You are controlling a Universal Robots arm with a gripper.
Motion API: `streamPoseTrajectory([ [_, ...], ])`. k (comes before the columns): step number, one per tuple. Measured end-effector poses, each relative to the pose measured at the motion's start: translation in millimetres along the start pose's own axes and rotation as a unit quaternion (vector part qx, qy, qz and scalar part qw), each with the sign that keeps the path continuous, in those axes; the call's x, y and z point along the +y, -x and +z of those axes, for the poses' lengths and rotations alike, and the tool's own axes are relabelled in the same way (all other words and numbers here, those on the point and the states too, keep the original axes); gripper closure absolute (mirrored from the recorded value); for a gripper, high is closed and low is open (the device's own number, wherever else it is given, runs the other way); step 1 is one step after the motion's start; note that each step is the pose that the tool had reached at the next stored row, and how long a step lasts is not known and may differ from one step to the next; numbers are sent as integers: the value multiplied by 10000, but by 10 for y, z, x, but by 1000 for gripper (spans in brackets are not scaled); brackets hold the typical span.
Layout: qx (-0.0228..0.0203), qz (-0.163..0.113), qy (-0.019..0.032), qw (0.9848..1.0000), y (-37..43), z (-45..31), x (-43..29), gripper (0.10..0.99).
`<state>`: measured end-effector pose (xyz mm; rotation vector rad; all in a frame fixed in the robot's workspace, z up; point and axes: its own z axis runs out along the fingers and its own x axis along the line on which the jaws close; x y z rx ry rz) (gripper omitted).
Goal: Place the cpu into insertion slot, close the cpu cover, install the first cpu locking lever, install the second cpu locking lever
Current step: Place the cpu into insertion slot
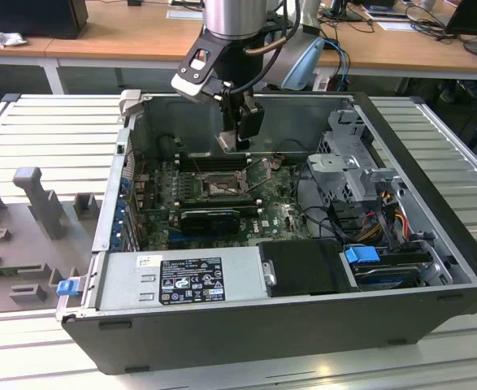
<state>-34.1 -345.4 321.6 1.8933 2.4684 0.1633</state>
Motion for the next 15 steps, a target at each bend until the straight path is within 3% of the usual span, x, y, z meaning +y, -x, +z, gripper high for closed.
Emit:
streamPoseTrajectory([
  [9,-37,415,19,9991,5,117,-10,561],
  [15,-91,940,41,9955,9,210,-16,561],
])
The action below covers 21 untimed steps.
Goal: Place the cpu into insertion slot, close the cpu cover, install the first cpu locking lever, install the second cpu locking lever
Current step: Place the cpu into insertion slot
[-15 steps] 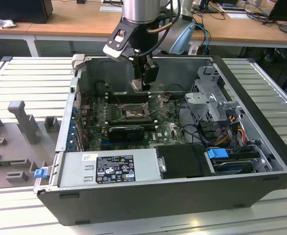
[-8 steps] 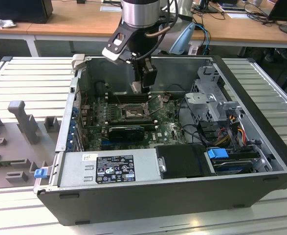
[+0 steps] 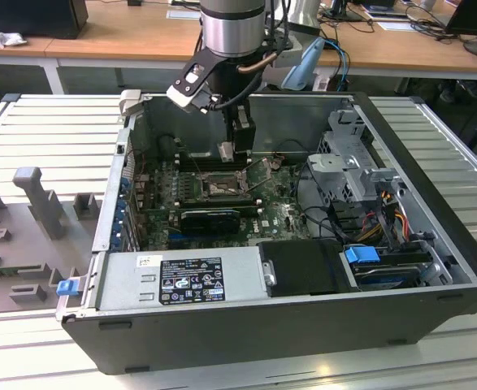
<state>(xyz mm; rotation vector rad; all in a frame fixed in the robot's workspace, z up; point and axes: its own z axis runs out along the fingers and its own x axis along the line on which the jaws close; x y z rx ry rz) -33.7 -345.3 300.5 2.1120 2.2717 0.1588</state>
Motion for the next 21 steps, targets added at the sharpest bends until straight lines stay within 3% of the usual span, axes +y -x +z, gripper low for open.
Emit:
streamPoseTrajectory([
  [3,-12,233,11,9997,1,44,-8,561],
  [10,12,252,13,9997,3,174,-22,561],
  [21,12,252,13,9997,5,232,-28,561],
])
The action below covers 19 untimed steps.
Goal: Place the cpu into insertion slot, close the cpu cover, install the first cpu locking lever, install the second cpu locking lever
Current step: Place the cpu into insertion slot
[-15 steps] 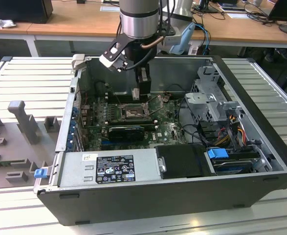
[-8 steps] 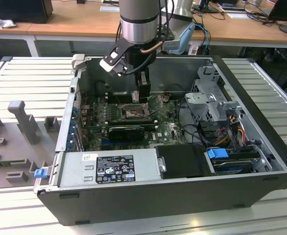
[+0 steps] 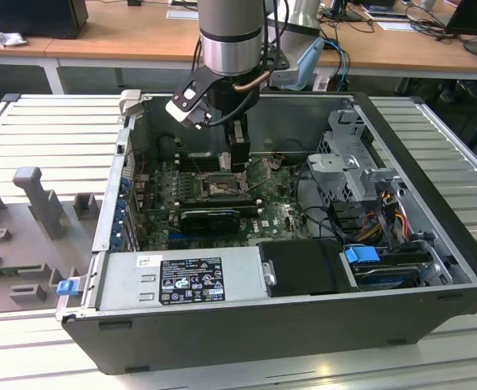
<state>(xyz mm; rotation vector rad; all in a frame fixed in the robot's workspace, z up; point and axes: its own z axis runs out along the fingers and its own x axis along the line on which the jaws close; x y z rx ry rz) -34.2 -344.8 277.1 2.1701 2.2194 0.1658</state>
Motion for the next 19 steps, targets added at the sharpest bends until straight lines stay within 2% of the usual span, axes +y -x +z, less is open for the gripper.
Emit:
streamPoseTrajectory([
  [19,0,0,0,10000,3,58,-6,561],
])
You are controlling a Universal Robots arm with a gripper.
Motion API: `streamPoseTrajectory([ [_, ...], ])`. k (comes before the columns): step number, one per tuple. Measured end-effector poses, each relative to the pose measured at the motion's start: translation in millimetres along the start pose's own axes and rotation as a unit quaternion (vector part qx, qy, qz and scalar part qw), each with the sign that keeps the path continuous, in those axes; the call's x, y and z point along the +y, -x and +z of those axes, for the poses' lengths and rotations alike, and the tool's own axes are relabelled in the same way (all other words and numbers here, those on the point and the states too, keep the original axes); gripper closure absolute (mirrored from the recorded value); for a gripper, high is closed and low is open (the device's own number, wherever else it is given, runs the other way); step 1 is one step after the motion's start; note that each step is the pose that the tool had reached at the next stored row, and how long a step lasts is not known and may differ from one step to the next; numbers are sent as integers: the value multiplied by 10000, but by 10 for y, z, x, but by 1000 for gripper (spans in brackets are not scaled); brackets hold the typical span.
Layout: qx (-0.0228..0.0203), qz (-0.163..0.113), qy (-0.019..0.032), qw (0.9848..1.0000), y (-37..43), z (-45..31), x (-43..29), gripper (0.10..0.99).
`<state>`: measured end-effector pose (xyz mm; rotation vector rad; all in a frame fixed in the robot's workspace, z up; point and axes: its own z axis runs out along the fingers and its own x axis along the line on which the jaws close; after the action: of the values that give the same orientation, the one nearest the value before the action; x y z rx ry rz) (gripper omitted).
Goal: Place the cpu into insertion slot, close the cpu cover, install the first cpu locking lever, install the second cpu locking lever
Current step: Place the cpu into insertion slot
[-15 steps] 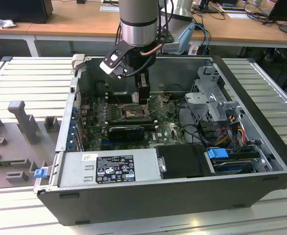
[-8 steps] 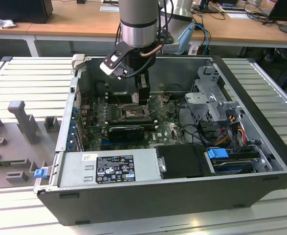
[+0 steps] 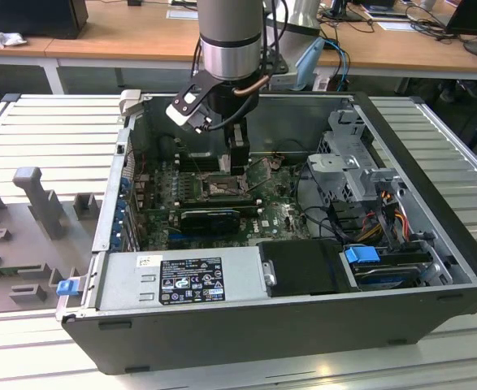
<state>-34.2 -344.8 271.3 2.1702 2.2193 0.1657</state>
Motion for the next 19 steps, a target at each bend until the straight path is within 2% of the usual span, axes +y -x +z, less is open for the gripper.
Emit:
streamPoseTrajectory([
  [19,0,0,0,10000,-18,51,-7,561],
])
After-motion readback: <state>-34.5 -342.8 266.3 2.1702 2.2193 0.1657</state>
